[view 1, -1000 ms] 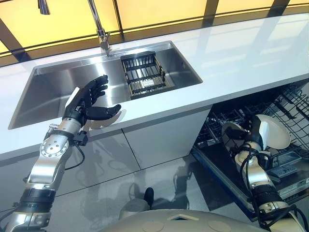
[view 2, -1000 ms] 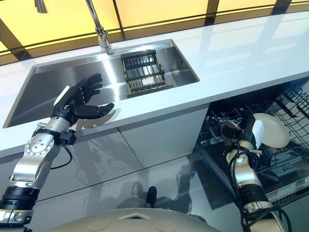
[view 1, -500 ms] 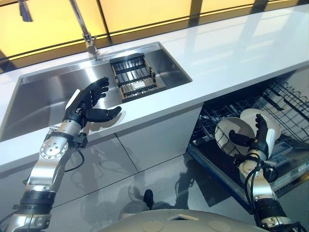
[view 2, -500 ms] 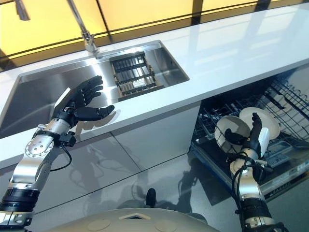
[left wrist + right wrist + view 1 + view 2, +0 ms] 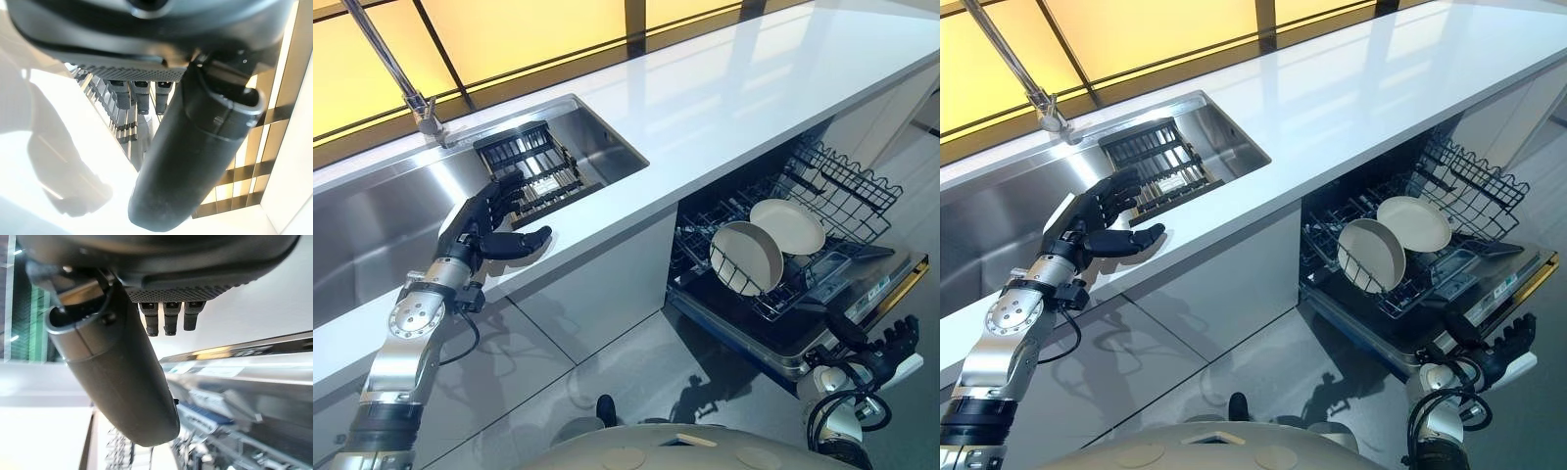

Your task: Pick up plates and place into dishwasher.

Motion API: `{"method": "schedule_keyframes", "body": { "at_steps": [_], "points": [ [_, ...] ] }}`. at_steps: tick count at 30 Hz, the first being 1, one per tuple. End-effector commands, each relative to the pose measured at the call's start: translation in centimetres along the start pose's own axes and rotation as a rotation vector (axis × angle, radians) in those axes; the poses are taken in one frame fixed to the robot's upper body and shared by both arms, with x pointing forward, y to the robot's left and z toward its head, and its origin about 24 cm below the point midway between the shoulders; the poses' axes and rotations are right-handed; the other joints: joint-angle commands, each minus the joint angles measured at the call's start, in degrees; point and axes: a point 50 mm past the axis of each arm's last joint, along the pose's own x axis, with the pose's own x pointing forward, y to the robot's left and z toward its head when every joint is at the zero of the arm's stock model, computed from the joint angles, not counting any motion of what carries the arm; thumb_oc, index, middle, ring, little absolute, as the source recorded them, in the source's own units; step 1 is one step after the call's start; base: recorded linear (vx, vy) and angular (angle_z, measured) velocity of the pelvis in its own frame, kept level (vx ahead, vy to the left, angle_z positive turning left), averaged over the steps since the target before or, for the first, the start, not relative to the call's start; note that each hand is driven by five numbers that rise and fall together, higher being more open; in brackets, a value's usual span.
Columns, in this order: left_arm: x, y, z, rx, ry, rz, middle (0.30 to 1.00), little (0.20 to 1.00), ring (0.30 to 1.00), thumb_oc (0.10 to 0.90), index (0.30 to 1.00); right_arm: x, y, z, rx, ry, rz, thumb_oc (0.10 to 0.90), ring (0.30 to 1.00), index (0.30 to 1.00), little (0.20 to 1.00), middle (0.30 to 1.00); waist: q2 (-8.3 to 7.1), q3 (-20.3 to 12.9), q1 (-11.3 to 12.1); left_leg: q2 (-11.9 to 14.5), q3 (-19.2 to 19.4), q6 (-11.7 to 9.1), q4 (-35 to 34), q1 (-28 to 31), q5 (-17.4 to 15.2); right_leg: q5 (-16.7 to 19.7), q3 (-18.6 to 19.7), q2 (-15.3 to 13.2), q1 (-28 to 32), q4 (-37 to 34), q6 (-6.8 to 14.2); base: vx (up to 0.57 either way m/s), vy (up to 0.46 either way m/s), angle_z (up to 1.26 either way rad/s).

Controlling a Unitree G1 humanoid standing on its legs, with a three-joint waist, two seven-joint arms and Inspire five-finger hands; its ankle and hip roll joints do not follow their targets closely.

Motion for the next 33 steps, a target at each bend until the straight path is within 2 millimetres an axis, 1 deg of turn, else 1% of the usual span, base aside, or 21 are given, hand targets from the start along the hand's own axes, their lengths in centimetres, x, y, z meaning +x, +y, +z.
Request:
{"method": "schedule_keyframes", "body": {
  "at_steps": [1,7,9,10,12,14,17,20,22,27,30,33],
  "points": [
    [1.5,2.0,6.0,0.067,-0.255,0.064,0.9,0.9,0.9,0.8,0.9,0.5,2.7,3.2,0.224,-0.091,0.131,0.8,0.9,0.9,0.9,0.9,0.21,-1.8,1.4,-3.2,1.7,1.6,0.4,4.4,-9.5,2.2,-2.2,2.5,-5.1,1.6,0.7,0.0,0.0,0.0],
    [1.6,1.5,5.7,0.074,-0.245,0.063,0.9,0.9,0.9,0.8,0.9,-1.4,5.2,2.3,0.313,0.002,0.401,0.8,0.9,0.9,0.9,0.9,0.41,-1.5,1.9,-3.3,1.0,1.6,0.4,3.9,-9.1,2.1,-3.1,2.4,-5.4,1.7,0.4,0.0,-0.003,0.01],
    [1.6,1.5,5.6,0.077,-0.241,0.069,0.9,0.9,0.9,0.8,0.9,-1.7,5.5,2.4,0.304,-0.019,0.414,0.8,0.9,0.9,0.9,0.9,0.48,-1.4,2.0,-3.3,0.9,1.6,0.4,3.8,-9.1,2.0,-3.4,2.3,-5.4,1.8,0.4,0.0,0.0,0.0],
    [1.7,1.5,5.6,0.078,-0.239,0.072,0.9,0.9,0.9,0.8,0.9,-1.7,5.5,2.6,0.3,-0.037,0.379,0.8,0.9,0.9,0.9,0.9,0.53,-1.4,2.1,-3.4,0.8,1.5,0.4,3.8,-9.0,1.9,-3.5,2.3,-5.5,1.9,0.4,0.03,-0.009,0.02],
    [1.7,1.5,5.7,0.081,-0.237,0.082,0.9,0.9,0.9,0.8,0.9,-1.4,5.0,3.6,0.321,-0.096,0.249,0.8,0.9,0.9,0.9,0.9,0.74,-1.2,2.2,-3.3,0.7,1.5,0.4,3.6,-8.9,1.7,-3.7,2.2,-5.7,2.2,0.4,0.01,0.001,0.04],
    [1.7,1.5,5.7,0.08,-0.233,0.093,0.9,0.9,0.9,0.8,0.9,-1.4,4.7,5.2,0.387,-0.172,0.156,0.8,0.9,0.9,0.9,0.9,1.1,-0.9,2.3,-3.4,0.5,1.6,0.4,3.5,-8.9,1.5,-3.8,2.2,-5.8,2.6,0.3,0.01,0.012,0.13],
    [1.6,1.5,5.4,0.074,-0.229,0.101,0.9,0.9,0.9,0.8,0.9,-2.2,5.1,6.8,0.434,-0.247,0.109,0.8,0.9,0.9,0.9,0.9,1.66,-0.5,2.5,-3.5,0.1,1.7,0.4,3.5,-8.8,1.2,-4.0,2.0,-5.8,3.1,0.2,0.01,0.025,0.08],
    [1.4,1.9,5.3,0.068,-0.221,0.106,0.9,0.9,0.9,0.8,0.9,-2.5,5.3,7.2,0.435,-0.265,0.068,0.8,0.9,0.9,0.9,0.9,1.88,-0.6,2.9,-3.6,-0.3,1.7,0.4,3.4,-8.7,0.9,-4.5,1.7,-5.7,3.4,0.2,0.01,0.033,0.02],
    [1.2,2.1,5.2,0.068,-0.218,0.109,0.9,0.9,0.9,0.8,0.9,-2.4,5.1,7.1,0.435,-0.263,0.066,0.8,0.9,0.9,0.9,0.9,1.88,-0.8,3.0,-3.6,-0.3,1.7,0.4,3.4,-8.7,0.8,-4.7,1.7,-5.7,3.6,0.2,0.0,0.008,0.02],
    [0.9,2.5,5.2,0.069,-0.215,0.113,0.9,0.9,0.9,0.8,0.9,-2.1,5.0,6.3,0.447,-0.191,0.096,0.8,0.9,0.9,0.9,0.9,1.61,-0.9,3.2,-3.6,-0.4,1.8,0.4,3.4,-8.5,0.8,-5.0,1.6,-5.7,3.7,0.1,0.01,0.006,0.04],
    [0.8,2.4,5.1,0.073,-0.216,0.112,0.9,0.9,0.9,0.8,0.9,-2.3,5.4,5.4,0.499,-0.102,0.194,0.8,0.9,0.9,0.9,0.9,1.29,-0.9,3.4,-3.7,-0.7,1.9,0.4,3.3,-8.4,0.9,-5.1,1.7,-5.7,3.7,0.0,0.0,0.0,0.0],
    [0.8,2.2,5.0,0.076,-0.213,0.109,0.9,0.9,0.9,0.8,0.9,-2.8,6.3,4.9,0.506,-0.047,0.292,0.8,0.9,0.9,0.9,0.9,1.04,-0.8,3.6,-3.7,-0.8,1.9,0.4,3.4,-8.3,1.0,-5.3,1.6,-5.7,3.6,0.0,0.0,0.0,0.0]
  ]
}}
